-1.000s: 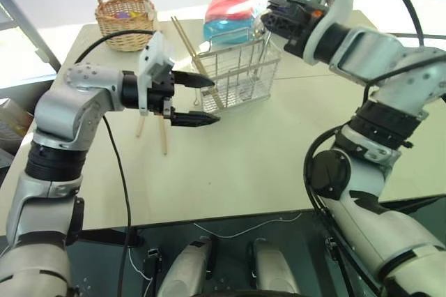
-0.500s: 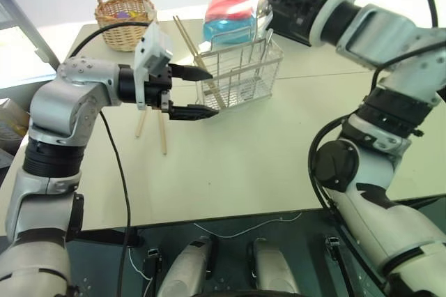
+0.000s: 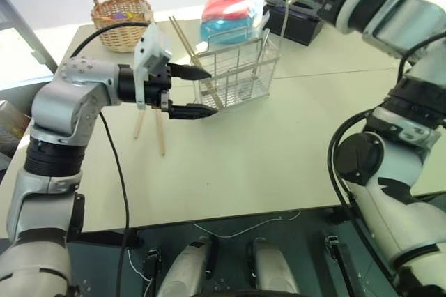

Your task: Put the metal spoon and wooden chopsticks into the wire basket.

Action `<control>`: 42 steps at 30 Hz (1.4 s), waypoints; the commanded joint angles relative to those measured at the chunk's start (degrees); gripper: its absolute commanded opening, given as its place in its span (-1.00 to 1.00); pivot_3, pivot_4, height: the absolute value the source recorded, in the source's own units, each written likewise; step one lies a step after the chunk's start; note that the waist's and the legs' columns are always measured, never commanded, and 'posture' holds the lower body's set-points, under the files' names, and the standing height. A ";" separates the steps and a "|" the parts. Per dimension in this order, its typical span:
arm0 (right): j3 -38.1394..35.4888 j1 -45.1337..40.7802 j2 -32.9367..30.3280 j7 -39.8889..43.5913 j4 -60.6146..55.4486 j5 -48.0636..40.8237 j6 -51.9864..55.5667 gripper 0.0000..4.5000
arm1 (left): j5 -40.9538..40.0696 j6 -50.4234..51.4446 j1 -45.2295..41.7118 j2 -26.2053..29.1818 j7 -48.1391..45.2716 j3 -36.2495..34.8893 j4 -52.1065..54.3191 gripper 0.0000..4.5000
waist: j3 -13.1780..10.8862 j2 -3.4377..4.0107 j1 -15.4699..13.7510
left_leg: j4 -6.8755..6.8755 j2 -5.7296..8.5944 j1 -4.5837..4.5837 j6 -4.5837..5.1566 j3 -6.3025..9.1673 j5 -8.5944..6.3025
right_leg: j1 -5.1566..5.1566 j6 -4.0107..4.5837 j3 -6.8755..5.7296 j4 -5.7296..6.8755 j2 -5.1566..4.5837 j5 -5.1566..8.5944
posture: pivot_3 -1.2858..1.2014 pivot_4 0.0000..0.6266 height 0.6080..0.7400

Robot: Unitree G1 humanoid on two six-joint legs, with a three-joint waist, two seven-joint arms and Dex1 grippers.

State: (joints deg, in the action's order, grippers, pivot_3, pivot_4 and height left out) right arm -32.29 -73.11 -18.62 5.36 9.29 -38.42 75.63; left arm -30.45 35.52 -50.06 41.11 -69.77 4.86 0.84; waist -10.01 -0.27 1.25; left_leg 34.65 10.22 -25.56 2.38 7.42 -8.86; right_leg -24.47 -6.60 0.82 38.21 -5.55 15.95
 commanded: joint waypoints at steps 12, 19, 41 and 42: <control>2.07 -3.38 0.31 -0.13 -4.15 -3.96 -1.73 -0.97 | 0.09 -0.74 -1.52 0.61 0.20 -1.97 0.73 1.00 | -0.02 0.03 -0.10 | 0.00 0.00 -0.02 -0.03 0.00 0.02 | 0.00 0.00 0.00 -0.01 0.01 0.00 | 0.03 -0.52 0.78; 3.48 -4.23 0.17 0.08 -6.33 -6.01 -1.27 -0.97 | 0.22 -1.14 -1.76 0.15 0.22 -1.75 0.37 1.00 | -0.02 0.03 -0.06 | -0.01 0.00 -0.02 -0.03 0.00 0.02 | -0.02 0.00 0.00 -0.01 0.00 0.00 | 0.03 -0.52 0.78; 0.36 2.83 5.86 -6.90 -4.88 -8.65 -1.07 -0.97 | 1.01 -1.33 -2.81 0.29 0.46 -2.00 -0.49 1.00 | -0.03 0.04 -0.11 | -0.01 0.00 -0.02 -0.03 0.00 0.02 | -0.02 0.00 0.00 0.00 0.01 0.00 | 0.03 -0.52 0.78; 0.55 3.30 5.94 -6.89 -4.62 -8.36 -1.47 -0.97 | 1.13 -1.39 -2.99 0.28 0.54 -2.12 -0.64 1.00 | -0.03 0.04 -0.10 | -0.01 0.00 -0.02 -0.03 0.00 0.03 | -0.02 0.00 0.00 0.00 0.01 0.00 | 0.03 -0.52 0.78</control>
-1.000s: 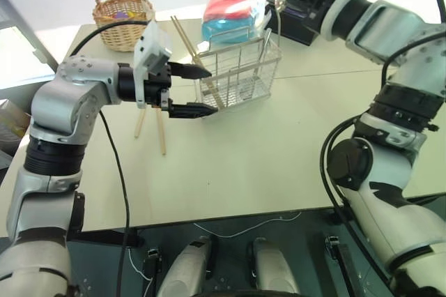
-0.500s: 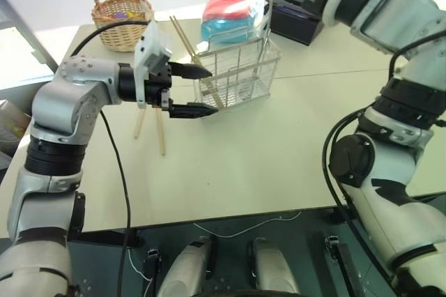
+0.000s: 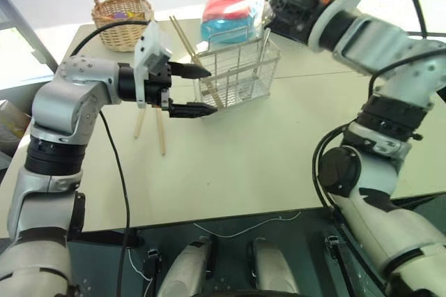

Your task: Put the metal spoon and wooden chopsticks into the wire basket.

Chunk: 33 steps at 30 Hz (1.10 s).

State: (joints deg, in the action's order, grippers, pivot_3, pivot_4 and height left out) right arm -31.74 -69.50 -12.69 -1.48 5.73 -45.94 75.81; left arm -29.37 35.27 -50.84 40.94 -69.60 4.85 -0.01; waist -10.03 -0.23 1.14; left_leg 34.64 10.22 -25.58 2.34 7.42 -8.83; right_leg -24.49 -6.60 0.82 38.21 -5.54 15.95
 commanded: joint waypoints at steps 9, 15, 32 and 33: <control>4.03 2.74 -2.18 2.47 2.34 3.07 -7.85 0.28 | 0.80 -2.13 -3.72 -0.45 2.76 -3.32 -1.69 1.00 | 0.00 0.00 -0.02 | 0.02 0.00 0.02 0.00 0.00 0.00 | 0.03 0.00 0.00 0.00 0.01 0.00 | 0.03 -0.52 0.78; 5.83 3.09 -3.88 4.25 2.82 3.98 -9.29 0.96 | 0.66 -2.08 -3.78 -0.50 3.28 -3.58 -1.56 1.00 | 0.00 0.00 0.02 | 0.01 0.00 0.01 -0.03 0.00 0.02 | 0.02 0.00 0.00 0.00 0.00 0.00 | 0.03 -0.52 0.78; 8.22 5.73 -10.75 12.64 -7.74 -3.76 1.41 0.96 | 2.09 -4.04 -4.28 0.19 3.86 -4.41 -3.81 1.00 | 0.00 -0.01 -0.10 | 0.06 0.00 0.01 0.12 0.00 -0.08 | 0.05 0.00 0.00 -0.02 -0.01 0.00 | 0.03 -0.52 0.78; 8.31 5.86 -10.85 12.76 -7.73 -3.62 1.22 0.96 | 2.25 -4.26 -4.38 0.18 3.84 -4.42 -4.03 1.00 | 0.00 -0.01 -0.10 | 0.05 0.00 0.01 0.12 0.00 -0.08 | 0.04 0.00 0.00 -0.02 -0.01 0.00 | 0.03 -0.52 0.78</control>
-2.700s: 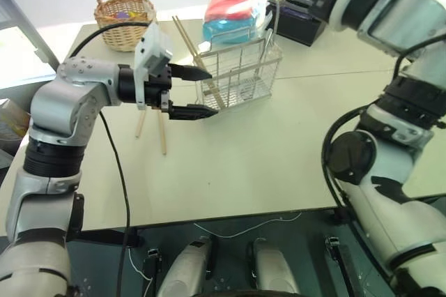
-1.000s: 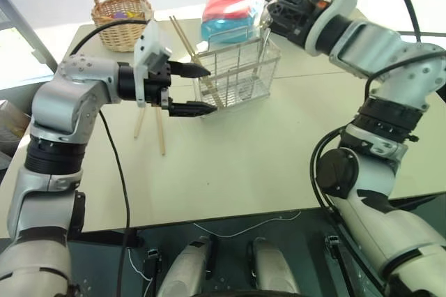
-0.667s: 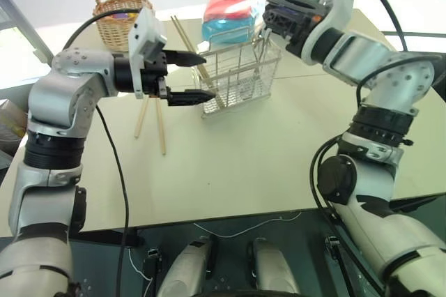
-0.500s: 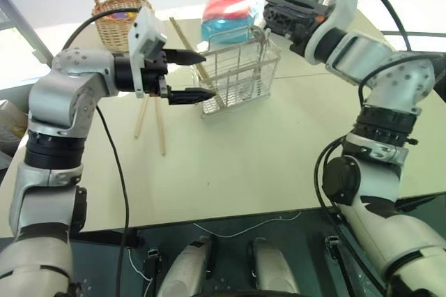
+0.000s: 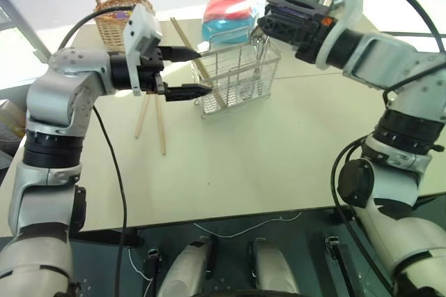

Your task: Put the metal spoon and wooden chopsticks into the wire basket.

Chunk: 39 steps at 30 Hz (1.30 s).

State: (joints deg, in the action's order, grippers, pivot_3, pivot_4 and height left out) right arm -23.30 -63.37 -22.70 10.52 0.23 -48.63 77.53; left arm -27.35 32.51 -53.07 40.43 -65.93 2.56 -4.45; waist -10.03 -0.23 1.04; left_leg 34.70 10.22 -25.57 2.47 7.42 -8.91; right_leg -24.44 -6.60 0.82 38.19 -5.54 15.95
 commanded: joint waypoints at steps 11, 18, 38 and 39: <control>4.26 4.99 -8.18 10.26 -8.97 -1.53 -3.02 0.96 | 2.27 -2.08 -2.03 0.80 10.22 -8.18 -1.10 1.00 | 0.00 -0.01 -0.09 | 0.01 0.00 -0.02 0.01 0.00 0.00 | -0.01 0.00 0.00 -0.01 0.00 0.00 | 0.03 -0.52 0.78; 9.88 15.68 -16.11 23.74 -19.94 -1.28 -10.94 0.96 | 2.47 5.61 5.76 2.11 24.26 -16.44 5.19 1.00 | 0.00 -0.02 0.12 | 0.09 0.00 -0.03 0.08 -0.02 -0.05 | 0.02 -0.02 0.00 -0.01 -0.01 0.00 | 0.03 -0.52 0.78; 18.84 25.84 -13.22 22.06 -27.22 5.17 -20.37 0.96 | 11.70 30.47 -3.13 -7.55 39.12 -1.77 -17.51 1.00 | 0.03 -0.18 -1.68 | 0.40 -0.01 -0.09 0.03 -0.01 -0.20 | 0.12 -0.09 -0.05 -0.06 0.00 -0.05 | 0.03 -0.52 0.78; 18.91 26.58 -13.10 21.68 -27.86 5.31 -20.41 0.96 | 13.04 29.88 -3.60 -8.01 39.23 -0.15 -19.51 1.00 | 0.03 -0.18 -1.59 | 0.41 -0.01 -0.12 0.03 -0.01 -0.20 | 0.11 -0.09 -0.05 -0.06 0.00 -0.05 | 0.03 -0.52 0.78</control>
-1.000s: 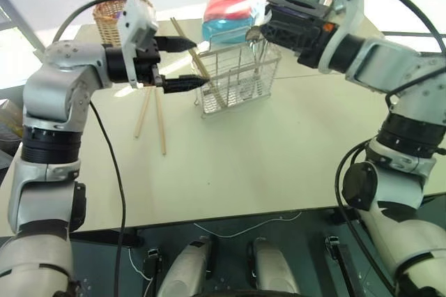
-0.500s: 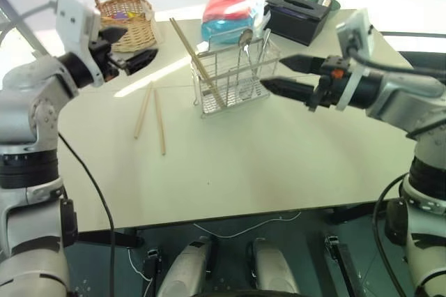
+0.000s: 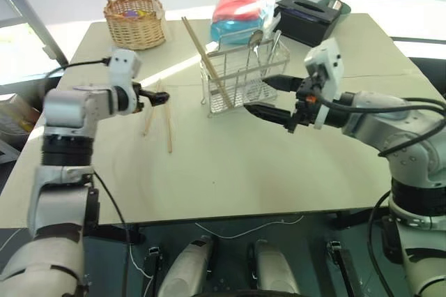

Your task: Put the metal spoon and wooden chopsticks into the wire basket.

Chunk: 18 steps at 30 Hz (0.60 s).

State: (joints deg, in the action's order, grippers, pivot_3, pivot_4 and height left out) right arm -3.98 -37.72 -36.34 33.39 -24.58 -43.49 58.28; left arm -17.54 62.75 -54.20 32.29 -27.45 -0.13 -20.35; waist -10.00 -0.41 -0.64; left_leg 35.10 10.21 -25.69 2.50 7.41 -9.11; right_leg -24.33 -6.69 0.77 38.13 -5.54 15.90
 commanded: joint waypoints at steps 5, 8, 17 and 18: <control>-0.74 3.42 0.72 -2.74 -5.30 -0.20 -0.94 0.96 | 6.61 -0.90 -5.27 -2.01 0.55 5.92 -11.29 1.00 | 0.00 0.00 0.34 | -0.05 0.00 -0.01 0.00 0.00 0.00 | -0.04 0.00 0.02 0.00 0.01 0.00 | 0.03 -0.52 0.78; -1.03 4.61 0.63 -3.68 -6.06 -0.14 -0.93 0.96 | 7.99 -0.83 -7.22 -3.37 0.84 6.50 -15.99 1.00 | 0.00 -0.01 0.15 | -0.02 0.00 -0.03 0.00 0.00 0.00 | -0.03 0.00 0.01 0.00 0.00 0.00 | 0.03 -0.52 0.78; -0.94 8.35 -1.21 -2.64 -8.62 -0.84 -1.19 0.96 | 10.17 -4.26 -12.12 -6.78 -0.19 5.67 -27.58 1.00 | 0.01 -0.03 -0.07 | 0.01 0.00 -0.03 0.00 0.00 -0.01 | 0.00 0.00 0.00 -0.01 0.00 0.00 | 0.03 -0.52 0.78; -1.14 8.95 -1.52 -2.30 -9.02 -1.29 -0.96 0.96 | 10.25 -4.61 -12.76 -7.13 -0.30 5.37 -28.75 1.00 | 0.01 -0.03 -0.06 | 0.02 0.00 -0.03 0.00 0.00 -0.01 | 0.00 0.00 0.00 -0.01 0.00 0.00 | 0.03 -0.52 0.78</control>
State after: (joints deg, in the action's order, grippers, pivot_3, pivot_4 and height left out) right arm -3.66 -28.75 -37.23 30.40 -30.90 -43.65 58.21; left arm -7.86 59.14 -65.50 25.53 -27.23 5.91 -47.97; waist -9.99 -0.43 -0.70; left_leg 35.13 10.21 -25.72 2.50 7.41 -9.11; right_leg -24.33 -6.70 0.77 38.13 -5.55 15.90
